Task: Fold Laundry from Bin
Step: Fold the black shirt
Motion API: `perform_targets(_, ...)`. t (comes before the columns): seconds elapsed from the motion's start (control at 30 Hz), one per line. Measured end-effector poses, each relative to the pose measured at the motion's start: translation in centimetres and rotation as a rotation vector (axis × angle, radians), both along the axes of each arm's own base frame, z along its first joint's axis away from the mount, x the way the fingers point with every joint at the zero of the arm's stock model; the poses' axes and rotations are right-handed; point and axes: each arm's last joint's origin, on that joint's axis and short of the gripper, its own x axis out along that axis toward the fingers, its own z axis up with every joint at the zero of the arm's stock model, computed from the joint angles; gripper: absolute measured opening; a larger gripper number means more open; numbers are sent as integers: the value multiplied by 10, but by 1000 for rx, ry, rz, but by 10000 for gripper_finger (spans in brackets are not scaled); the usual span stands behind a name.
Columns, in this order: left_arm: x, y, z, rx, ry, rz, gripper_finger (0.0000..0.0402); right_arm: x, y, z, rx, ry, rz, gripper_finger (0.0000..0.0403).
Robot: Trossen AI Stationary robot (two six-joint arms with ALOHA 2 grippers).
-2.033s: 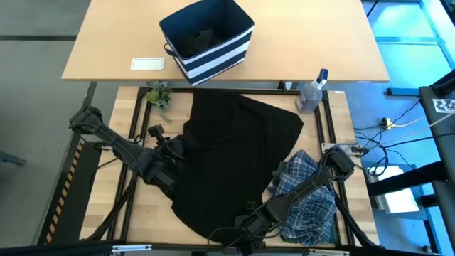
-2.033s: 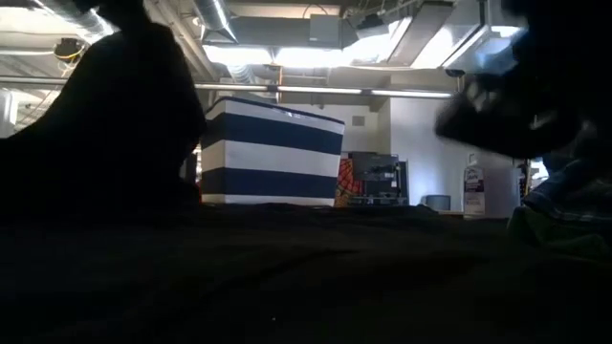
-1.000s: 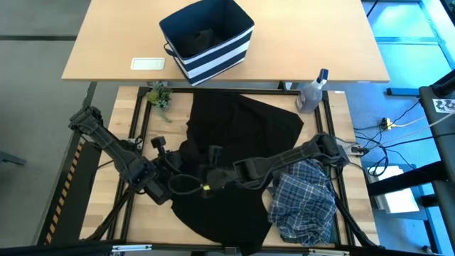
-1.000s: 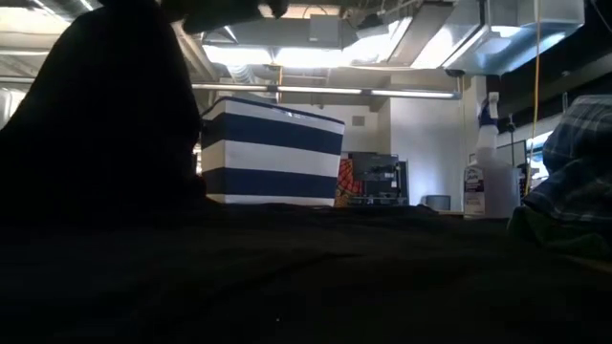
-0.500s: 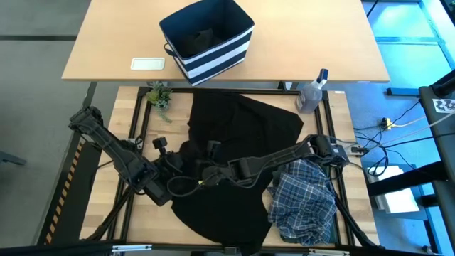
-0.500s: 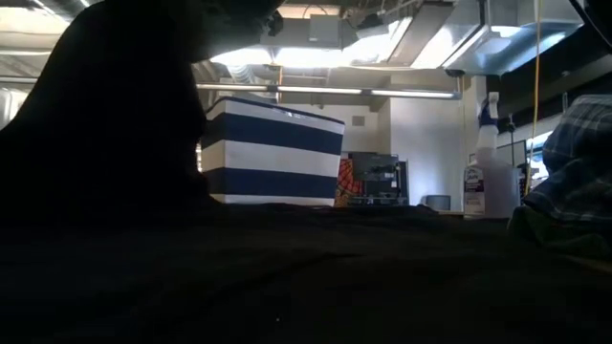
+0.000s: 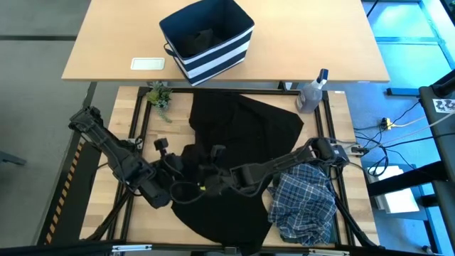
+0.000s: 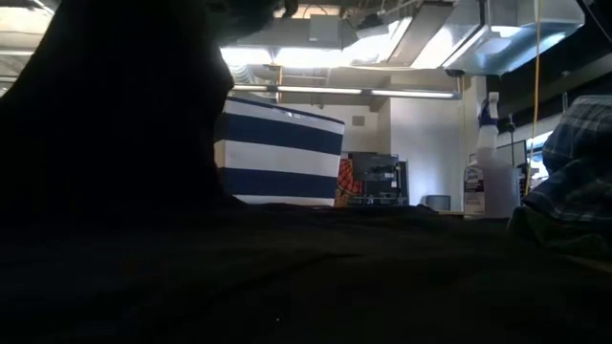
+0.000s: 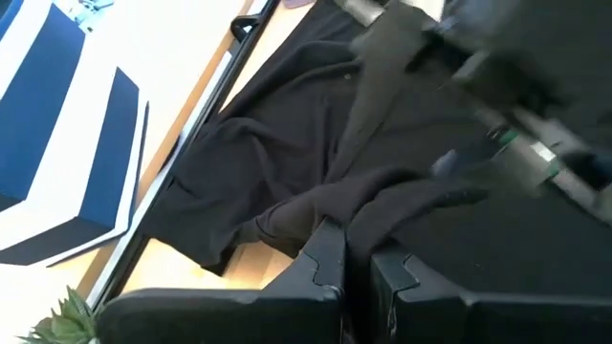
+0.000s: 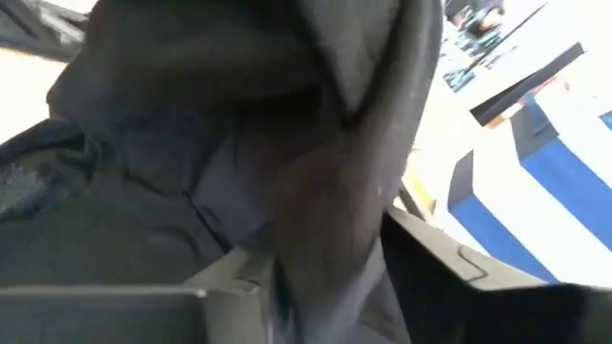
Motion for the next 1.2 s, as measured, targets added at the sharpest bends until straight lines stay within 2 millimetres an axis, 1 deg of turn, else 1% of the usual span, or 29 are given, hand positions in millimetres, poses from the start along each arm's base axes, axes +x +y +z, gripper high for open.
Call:
perform_targets(0.13,-2,-3,0,-8,1,-10,0,-7,17,1,-81,13,-13,114)
perform_targets(0.33,-2,-4,0,-29,0,-16,0,-14,34,3,-125,19,10,21)
perform_targets(0.37,-1,-5,0,-41,-3,-19,0,-15,36,4,-130,22,15,12)
perform_targets(0.53,-1,-11,0,-99,-2,-49,0,-20,45,3,-149,39,31,9)
perform_targets(0.63,-1,-17,0,-133,-15,-80,0,-30,53,10,-159,66,57,5)
perform_targets(0.8,1,-35,6,-174,-71,-205,0,-60,65,34,-95,116,120,3)
perform_targets(0.87,4,-43,9,-196,-110,-263,0,-72,70,39,-57,158,164,3)
perform_targets(0.97,13,-55,11,-223,-156,-347,0,-86,75,44,12,212,217,2)
perform_targets(1.03,21,-64,8,-231,-165,-403,0,-94,79,45,49,245,240,2)
perform_targets(1.1,30,-73,2,-235,-160,-459,0,-100,83,44,68,271,250,2)
perform_targets(1.2,45,-83,-13,-239,-129,-513,2,-109,89,44,71,303,258,1)
